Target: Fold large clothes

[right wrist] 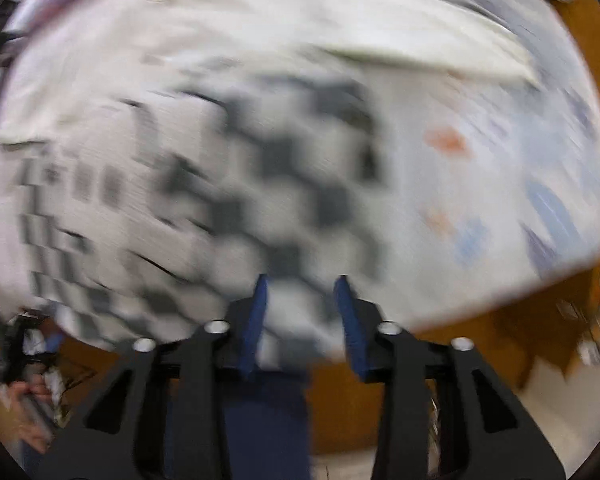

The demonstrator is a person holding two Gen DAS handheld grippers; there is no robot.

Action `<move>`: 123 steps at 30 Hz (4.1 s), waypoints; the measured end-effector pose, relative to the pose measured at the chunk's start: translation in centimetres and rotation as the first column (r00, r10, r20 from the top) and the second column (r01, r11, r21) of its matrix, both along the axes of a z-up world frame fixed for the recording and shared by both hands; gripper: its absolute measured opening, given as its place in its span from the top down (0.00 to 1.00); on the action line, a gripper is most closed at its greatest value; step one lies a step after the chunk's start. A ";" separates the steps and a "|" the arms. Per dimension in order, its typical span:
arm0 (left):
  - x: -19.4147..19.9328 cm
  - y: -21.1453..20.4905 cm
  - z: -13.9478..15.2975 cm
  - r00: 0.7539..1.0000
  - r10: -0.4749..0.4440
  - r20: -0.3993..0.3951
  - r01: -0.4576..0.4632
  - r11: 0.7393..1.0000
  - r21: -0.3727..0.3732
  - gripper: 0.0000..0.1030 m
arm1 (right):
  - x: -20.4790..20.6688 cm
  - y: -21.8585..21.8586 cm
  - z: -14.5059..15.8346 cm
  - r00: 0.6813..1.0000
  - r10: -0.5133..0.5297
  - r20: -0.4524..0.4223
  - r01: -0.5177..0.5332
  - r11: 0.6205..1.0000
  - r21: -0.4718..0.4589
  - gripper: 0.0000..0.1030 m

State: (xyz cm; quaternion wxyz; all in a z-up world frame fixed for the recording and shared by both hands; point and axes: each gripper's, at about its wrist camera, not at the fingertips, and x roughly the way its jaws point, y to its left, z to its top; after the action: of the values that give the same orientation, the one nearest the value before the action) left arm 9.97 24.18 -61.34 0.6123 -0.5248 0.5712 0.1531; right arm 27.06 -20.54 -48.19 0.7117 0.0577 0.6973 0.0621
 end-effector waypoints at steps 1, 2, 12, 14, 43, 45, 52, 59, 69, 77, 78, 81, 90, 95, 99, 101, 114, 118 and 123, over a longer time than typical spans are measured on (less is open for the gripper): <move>0.0 -0.1 0.1 1.000 0.008 0.004 -0.008 1.000 0.000 0.24 | 2.0 2.3 -0.6 0.999 0.031 0.021 -0.033 0.997 0.066 0.88; 0.0 0.1 0.0 1.000 0.014 0.007 -0.014 1.000 0.000 0.24 | 3.2 3.6 -1.1 0.998 0.056 0.040 -0.059 0.994 0.095 0.94; -2.6 1.2 -0.6 0.991 0.132 0.030 -0.131 0.991 -0.030 0.21 | 12.6 12.9 -11.5 1.000 0.028 0.001 -0.028 0.995 0.097 1.00; -3.2 1.2 -1.0 0.986 0.161 0.038 -0.159 0.986 -0.054 0.21 | 12.9 12.9 -11.4 1.000 0.019 -0.022 -0.016 0.996 0.093 1.00; -0.5 -1.7 0.8 0.983 -0.041 0.177 0.045 0.999 -0.018 0.81 | -4.6 13.8 -8.7 0.988 0.151 0.036 -0.155 0.975 0.156 0.94; -0.2 -2.0 2.4 0.975 -0.079 0.209 0.080 0.997 0.003 0.83 | -6.1 15.1 -7.2 0.977 0.188 0.096 -0.203 0.961 0.187 0.94; 1.1 -2.5 5.6 0.946 -0.147 0.289 0.167 0.985 -0.044 0.83 | -12.2 20.6 -3.0 0.874 0.335 0.352 -0.444 0.844 0.299 0.46; 1.9 -2.8 6.8 0.929 -0.216 0.299 0.236 0.971 -0.030 0.84 | -14.4 26.7 -6.2 0.762 0.488 0.426 -0.591 0.793 0.150 0.43; 1.5 -1.5 8.3 0.955 -0.144 0.258 0.136 0.989 0.049 0.13 | -12.1 25.0 -6.9 0.829 0.402 0.389 -0.512 0.825 0.239 0.80; 7.0 -3.3 5.4 0.967 -0.179 0.180 0.175 0.984 0.042 0.16 | -12.0 20.3 -4.4 0.898 0.256 0.359 -0.401 0.813 0.422 0.82; 7.9 -4.1 5.7 0.958 -0.216 0.190 0.203 0.976 0.084 0.40 | -12.0 19.7 -4.2 0.903 0.244 0.354 -0.390 0.811 0.436 0.82; 10.0 -6.8 7.6 0.917 -0.347 0.196 0.309 0.930 0.198 0.72 | -11.7 17.2 -3.4 0.922 0.182 0.341 -0.337 0.809 0.482 0.83; 12.0 -19.8 17.7 0.725 -0.627 0.285 0.472 0.753 0.457 0.75 | -13.5 4.0 2.0 0.938 -0.068 0.340 -0.161 0.783 0.601 0.83; 13.7 -31.4 19.1 0.565 -0.772 0.290 0.591 0.625 0.510 0.75 | -15.0 -5.1 2.3 0.930 -0.229 0.287 0.006 0.792 0.611 0.84; 14.0 -40.1 17.4 0.449 -0.855 0.260 0.694 0.517 0.501 0.75 | -16.6 -11.6 0.1 0.907 -0.372 0.199 0.181 0.769 0.613 0.84; 13.5 -43.2 15.9 0.405 -0.882 0.240 0.734 0.470 0.490 0.75 | -17.5 -13.9 -1.5 0.882 -0.453 0.130 0.281 0.726 0.628 0.84; 13.6 -54.0 4.7 0.194 -0.980 -0.037 0.880 0.157 0.449 0.69 | -21.7 -19.6 -13.1 0.682 -0.678 -0.275 0.696 0.485 0.530 0.85; 13.7 -52.4 6.5 0.217 -0.976 -0.026 0.889 0.186 0.418 0.68 | -21.1 -19.7 -12.5 0.708 -0.646 -0.285 0.671 0.490 0.557 0.85; 12.5 -48.8 8.4 0.276 -0.961 0.010 0.898 0.262 0.353 0.65 | -19.3 -18.6 -11.7 0.744 -0.608 -0.279 0.633 0.504 0.588 0.85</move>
State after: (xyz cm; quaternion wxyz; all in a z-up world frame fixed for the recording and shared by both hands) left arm 22.49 -24.64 -52.89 0.7095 -0.0062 0.6695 -0.2199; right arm 7.73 -39.12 -59.85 0.6068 0.5471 0.5752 0.0399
